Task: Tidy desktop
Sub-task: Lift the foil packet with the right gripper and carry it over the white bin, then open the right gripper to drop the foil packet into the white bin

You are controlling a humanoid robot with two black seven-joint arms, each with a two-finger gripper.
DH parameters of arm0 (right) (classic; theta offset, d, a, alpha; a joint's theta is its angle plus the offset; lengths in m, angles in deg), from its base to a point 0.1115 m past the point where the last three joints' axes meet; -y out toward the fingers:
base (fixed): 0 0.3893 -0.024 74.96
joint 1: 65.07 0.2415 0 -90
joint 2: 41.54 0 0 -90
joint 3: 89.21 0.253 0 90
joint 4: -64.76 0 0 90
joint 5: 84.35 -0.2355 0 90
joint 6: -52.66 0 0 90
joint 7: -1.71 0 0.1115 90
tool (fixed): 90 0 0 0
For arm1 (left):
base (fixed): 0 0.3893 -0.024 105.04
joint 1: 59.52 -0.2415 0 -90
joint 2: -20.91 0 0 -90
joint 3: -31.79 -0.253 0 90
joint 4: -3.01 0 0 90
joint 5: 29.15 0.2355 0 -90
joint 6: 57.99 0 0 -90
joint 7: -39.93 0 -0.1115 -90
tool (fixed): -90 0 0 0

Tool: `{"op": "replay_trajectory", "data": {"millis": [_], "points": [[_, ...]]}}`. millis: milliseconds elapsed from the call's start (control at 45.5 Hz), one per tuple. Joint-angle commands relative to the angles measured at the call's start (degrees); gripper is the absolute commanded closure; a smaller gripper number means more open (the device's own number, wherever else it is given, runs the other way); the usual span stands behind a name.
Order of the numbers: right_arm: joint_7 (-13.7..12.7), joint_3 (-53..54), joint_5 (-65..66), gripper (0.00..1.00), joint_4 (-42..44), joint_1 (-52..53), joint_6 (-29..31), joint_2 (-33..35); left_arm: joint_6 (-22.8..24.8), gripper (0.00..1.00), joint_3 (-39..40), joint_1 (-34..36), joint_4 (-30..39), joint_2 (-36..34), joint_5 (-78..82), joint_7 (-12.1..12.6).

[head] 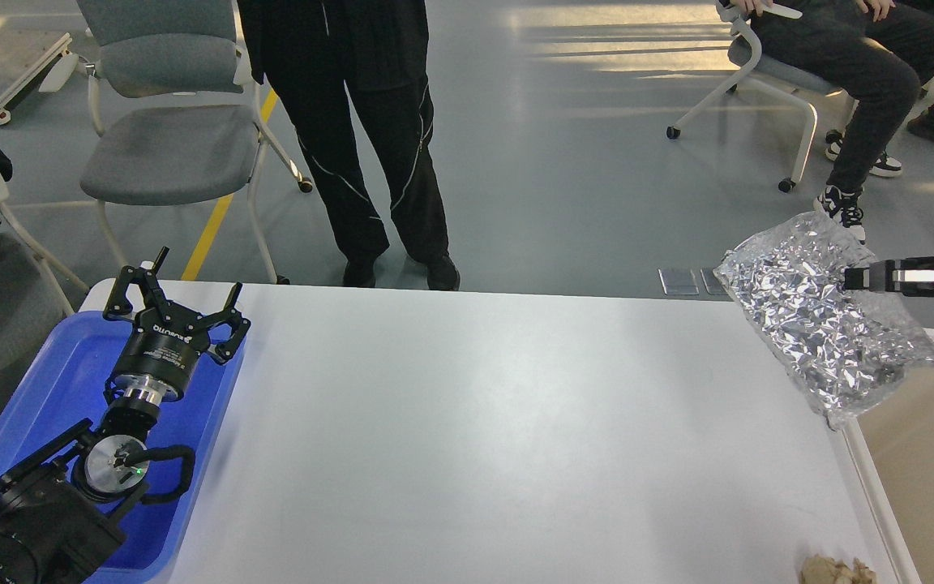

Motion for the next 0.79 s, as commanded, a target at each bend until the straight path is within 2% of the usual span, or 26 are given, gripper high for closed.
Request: {"op": "replay_trajectory", "data": {"millis": [0, 88, 242, 418, 616, 770], "points": [[0.37, 0.27, -4.16, 1.0, 1.67, -0.51, -0.97, 3.89, -0.01, 0.0, 0.0, 0.0, 0.0, 0.0, 0.0, 0.0], [0.89, 0.18, -5.13, 1.0, 4.84, -2.09, -1.41, 4.25, -0.01, 0.0, 0.0, 0.0, 0.0, 0.0, 0.0, 0.0], [3.88, 0.27, -9.87, 1.0, 10.02, -7.01, -5.54, 4.33, -0.01, 0.0, 0.0, 0.0, 0.0, 0.0, 0.0, 0.0], [4.24, 0.27, -19.45, 1.0, 16.09, -13.42, -8.62, 3.46, -0.01, 0.0, 0.0, 0.0, 0.0, 0.0, 0.0, 0.0], [6.69, 0.27, -29.38, 1.0, 23.56, -20.1, -10.38, 1.53, -0.01, 0.0, 0.0, 0.0, 0.0, 0.0, 0.0, 0.0], [7.14, 0.35, -42.55, 1.0, 28.92, -27.74, -12.4, -1.73, -0.01, 0.0, 0.0, 0.0, 0.0, 0.0, 0.0, 0.0]]}}
